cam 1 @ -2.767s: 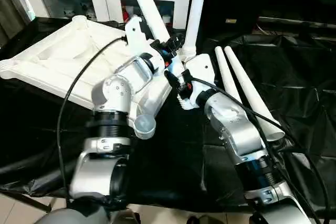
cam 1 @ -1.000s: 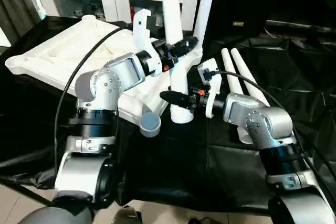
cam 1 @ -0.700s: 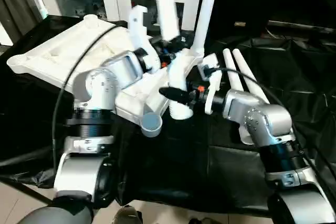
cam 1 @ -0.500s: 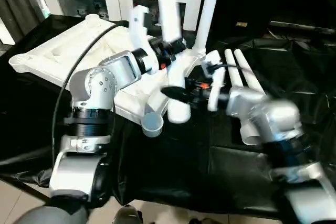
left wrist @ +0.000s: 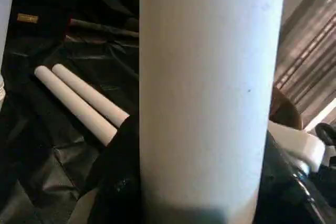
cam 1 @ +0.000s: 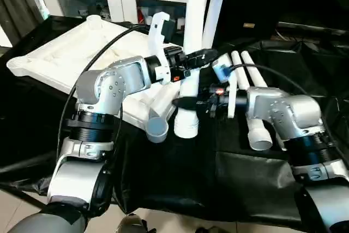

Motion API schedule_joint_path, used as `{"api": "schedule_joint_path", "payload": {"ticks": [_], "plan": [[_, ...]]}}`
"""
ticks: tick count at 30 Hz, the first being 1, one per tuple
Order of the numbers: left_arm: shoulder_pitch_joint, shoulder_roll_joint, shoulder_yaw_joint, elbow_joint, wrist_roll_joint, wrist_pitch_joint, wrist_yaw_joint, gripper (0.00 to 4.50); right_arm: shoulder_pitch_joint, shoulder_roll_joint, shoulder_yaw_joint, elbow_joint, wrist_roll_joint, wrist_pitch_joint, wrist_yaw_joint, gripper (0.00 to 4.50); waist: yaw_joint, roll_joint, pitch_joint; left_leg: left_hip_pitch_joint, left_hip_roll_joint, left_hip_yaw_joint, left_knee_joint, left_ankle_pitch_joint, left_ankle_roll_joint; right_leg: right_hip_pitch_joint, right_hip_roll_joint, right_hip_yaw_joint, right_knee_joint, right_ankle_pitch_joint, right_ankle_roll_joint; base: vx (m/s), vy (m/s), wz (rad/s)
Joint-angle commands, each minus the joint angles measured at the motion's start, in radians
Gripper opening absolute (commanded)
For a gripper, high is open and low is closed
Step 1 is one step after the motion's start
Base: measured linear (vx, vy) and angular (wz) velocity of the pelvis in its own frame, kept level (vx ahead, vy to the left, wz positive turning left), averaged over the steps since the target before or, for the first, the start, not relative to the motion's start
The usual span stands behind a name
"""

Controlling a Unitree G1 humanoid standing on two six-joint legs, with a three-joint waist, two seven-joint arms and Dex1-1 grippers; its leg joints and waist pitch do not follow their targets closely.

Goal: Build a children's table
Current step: Pick table leg

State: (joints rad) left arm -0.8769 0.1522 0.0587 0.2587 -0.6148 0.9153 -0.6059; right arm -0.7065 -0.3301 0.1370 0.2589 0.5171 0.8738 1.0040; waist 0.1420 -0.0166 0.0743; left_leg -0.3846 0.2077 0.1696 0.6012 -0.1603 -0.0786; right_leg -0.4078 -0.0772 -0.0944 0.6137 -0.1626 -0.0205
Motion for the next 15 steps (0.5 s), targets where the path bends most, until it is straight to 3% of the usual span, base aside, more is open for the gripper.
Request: {"api": "schedule_joint_path", "payload": {"ticks": [1, 13, 15], "plan": [[-0.035, 0.004, -0.013, -0.012, -0.004, 0.002, -0.013, 1.86, 0.006, -0.014, 0.017, -0.007, -0.004, 0.019, 0.012, 3.06, -0.002, -0.012, -0.092, 0.015, 0.019, 0.0, -0.06, -0.12, 0.0, 0.063, -0.066, 0.05, -0.066, -0.212, -0.142, 0.0, 0.0, 0.0], [-0.039, 0.0, -0.01, -0.015, -0.017, 0.013, -0.04, 1.86, 0.013, -0.009, 0.019, 0.002, -0.011, 0.016, 0.006, 3.06, -0.002, -0.013, -0.093, 0.015, 0.019, 0.0, -0.059, -0.122, -0.002, 0.064, -0.067, 0.05, -0.066, -0.216, -0.144, 0.0, 0.0, 0.0], [-0.038, 0.001, -0.011, -0.017, -0.018, 0.016, -0.044, 1.86, 0.012, -0.009, 0.019, 0.005, -0.011, 0.017, 0.005, 2.88, -0.002, -0.012, -0.092, 0.015, 0.019, 0.0, -0.059, -0.121, -0.001, 0.063, -0.068, 0.05, -0.066, -0.216, -0.145, 0.0, 0.0, 0.0]]}}
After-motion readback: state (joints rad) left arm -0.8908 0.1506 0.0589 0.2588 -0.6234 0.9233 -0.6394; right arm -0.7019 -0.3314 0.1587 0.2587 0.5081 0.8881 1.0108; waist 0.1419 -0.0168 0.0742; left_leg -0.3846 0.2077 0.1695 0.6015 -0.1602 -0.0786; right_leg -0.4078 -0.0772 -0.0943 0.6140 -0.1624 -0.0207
